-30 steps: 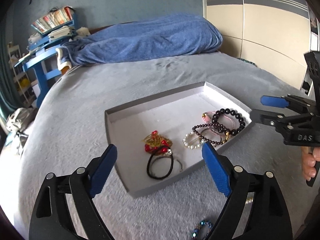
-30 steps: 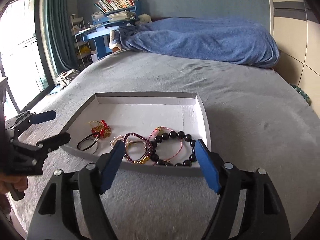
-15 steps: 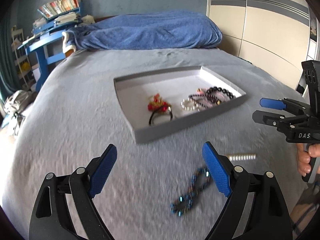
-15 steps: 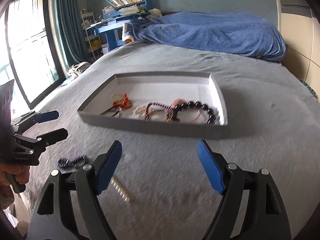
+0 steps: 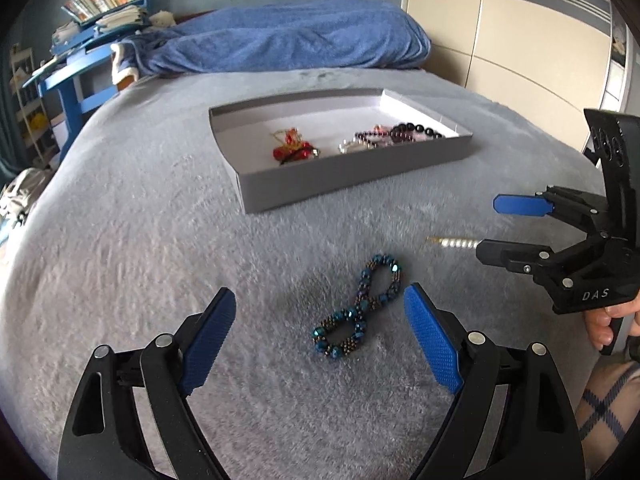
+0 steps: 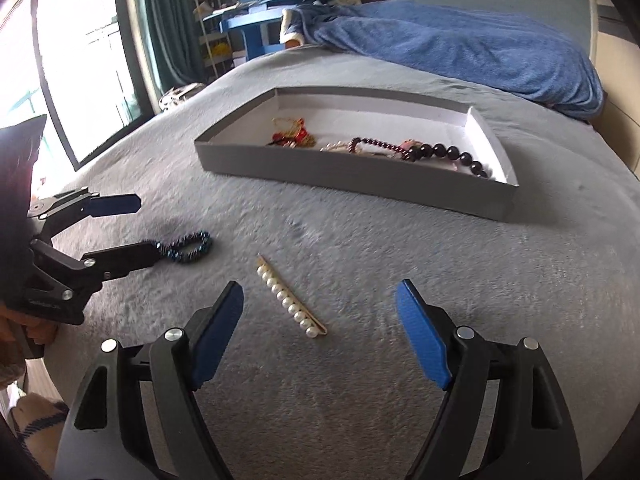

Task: Organize jewelry
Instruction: 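Close the right tool on the pearl hair pin while the left tool grasps the blue-black bracelet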

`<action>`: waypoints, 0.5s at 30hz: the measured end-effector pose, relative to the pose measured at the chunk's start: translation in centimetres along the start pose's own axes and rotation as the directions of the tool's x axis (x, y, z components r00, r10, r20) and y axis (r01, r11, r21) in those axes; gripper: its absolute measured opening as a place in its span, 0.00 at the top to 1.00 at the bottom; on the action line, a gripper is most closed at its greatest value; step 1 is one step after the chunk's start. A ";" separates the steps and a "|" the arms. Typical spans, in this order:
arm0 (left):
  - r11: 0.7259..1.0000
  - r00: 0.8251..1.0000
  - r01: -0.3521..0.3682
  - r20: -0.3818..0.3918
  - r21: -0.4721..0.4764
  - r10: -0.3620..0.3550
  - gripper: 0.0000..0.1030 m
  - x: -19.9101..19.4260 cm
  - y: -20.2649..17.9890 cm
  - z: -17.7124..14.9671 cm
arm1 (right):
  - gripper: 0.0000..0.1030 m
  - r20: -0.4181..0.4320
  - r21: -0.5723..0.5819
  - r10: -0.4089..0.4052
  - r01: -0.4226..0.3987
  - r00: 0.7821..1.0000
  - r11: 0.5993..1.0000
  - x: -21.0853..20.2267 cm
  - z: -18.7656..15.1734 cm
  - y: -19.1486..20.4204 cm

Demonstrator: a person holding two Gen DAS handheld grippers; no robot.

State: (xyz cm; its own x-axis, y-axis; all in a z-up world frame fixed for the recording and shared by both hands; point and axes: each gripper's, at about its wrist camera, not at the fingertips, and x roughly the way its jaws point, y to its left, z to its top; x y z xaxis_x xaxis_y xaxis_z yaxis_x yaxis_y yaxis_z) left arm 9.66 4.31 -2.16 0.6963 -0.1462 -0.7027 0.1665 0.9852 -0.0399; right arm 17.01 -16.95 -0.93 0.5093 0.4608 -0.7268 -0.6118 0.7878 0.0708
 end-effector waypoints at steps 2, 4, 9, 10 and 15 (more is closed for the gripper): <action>1.000 1.000 0.000 0.002 0.000 0.000 0.19 0.0 0.0 -0.2 | 0.26 -0.020 -0.006 -0.005 0.005 1.000 1.000 0.5 -0.1 0.0; 1.000 1.000 0.004 0.005 -0.012 -0.004 0.21 -0.1 0.1 -0.4 | 0.28 -0.037 -0.010 -0.006 0.006 0.999 1.000 0.8 -0.1 0.1; 1.000 1.000 0.013 -0.012 -0.025 -0.013 0.26 0.2 0.3 -0.4 | 0.29 -0.054 -0.016 -0.019 0.018 0.998 1.000 1.3 -0.2 0.2; 1.000 1.000 0.016 -0.023 -0.020 -0.016 0.29 0.3 0.2 -0.4 | 0.29 -0.057 -0.020 -0.023 0.022 0.998 1.000 1.4 -0.2 0.3; 1.000 0.999 0.018 -0.041 -0.001 -0.018 0.32 0.7 -0.1 -0.3 | 0.29 -0.073 -0.030 -0.037 0.035 0.997 0.999 1.8 -0.2 0.4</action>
State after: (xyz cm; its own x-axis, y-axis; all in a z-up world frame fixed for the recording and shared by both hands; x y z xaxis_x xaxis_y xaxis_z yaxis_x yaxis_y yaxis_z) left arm 9.95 4.12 -2.88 0.6638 -0.1596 -0.7307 0.1780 0.9826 -0.0530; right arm 17.54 -15.85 -2.30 0.4863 0.4002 -0.7768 -0.6113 0.7910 0.0248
